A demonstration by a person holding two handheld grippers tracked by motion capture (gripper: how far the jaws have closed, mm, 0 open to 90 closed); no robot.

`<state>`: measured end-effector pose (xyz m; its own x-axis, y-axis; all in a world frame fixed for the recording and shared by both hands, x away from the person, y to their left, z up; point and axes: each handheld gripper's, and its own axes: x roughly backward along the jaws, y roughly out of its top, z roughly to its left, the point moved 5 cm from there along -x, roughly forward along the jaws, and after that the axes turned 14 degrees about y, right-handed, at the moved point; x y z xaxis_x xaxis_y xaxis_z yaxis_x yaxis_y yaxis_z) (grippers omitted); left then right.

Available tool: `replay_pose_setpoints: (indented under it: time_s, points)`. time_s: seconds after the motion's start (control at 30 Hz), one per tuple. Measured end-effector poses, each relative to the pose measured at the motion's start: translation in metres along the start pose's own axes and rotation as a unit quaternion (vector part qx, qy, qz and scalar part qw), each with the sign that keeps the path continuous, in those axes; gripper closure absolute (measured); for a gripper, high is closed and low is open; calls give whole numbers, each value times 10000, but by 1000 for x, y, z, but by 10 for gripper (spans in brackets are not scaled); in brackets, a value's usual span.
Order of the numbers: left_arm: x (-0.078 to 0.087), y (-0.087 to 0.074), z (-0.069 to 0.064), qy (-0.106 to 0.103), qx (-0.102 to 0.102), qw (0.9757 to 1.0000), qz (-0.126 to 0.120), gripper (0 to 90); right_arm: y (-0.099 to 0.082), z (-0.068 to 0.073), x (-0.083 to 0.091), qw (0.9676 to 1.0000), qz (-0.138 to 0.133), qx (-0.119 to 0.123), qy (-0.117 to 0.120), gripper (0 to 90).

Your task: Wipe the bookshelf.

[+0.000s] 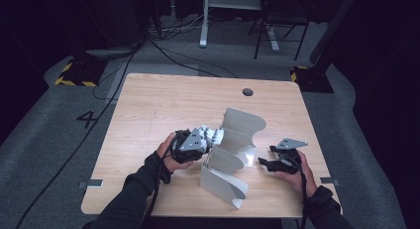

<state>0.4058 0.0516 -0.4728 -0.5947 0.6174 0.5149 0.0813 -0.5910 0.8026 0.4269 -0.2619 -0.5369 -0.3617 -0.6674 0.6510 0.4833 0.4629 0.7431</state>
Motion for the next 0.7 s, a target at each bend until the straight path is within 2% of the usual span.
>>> replay_pose_setpoints:
  time_s: [0.07,0.2,0.27,0.3,0.37,0.47,0.53,0.6,0.7]
  points:
    - [-7,-7,-3,-63,-38,9998,177,759,0,0,0,10000,0,0,1,260]
    - [-16,-13,-4,-207,156,9992,301,757,0,0,0,10000,0,0,-1,260]
    - [-18,-16,-2,-299,340,9985,309,755,0,0,0,10000,-1,-2,-1,260]
    - [-19,-17,-1,-298,368,9983,327,755,0,0,0,10000,0,-1,-1,260]
    - [-20,-18,4,-168,504,9980,336,756,0,0,0,10000,-1,-3,-2,261]
    - [-14,-11,10,-62,585,9982,108,760,0,0,0,10000,-2,-2,-2,260]
    - [-7,-4,13,54,542,9985,-43,760,0,0,0,10000,-2,0,-2,260]
    - [0,6,17,115,572,9979,-285,760,0,0,0,10000,-2,0,-1,260]
    - [7,20,23,254,511,9970,-521,761,0,0,0,10000,-4,-4,-4,260]
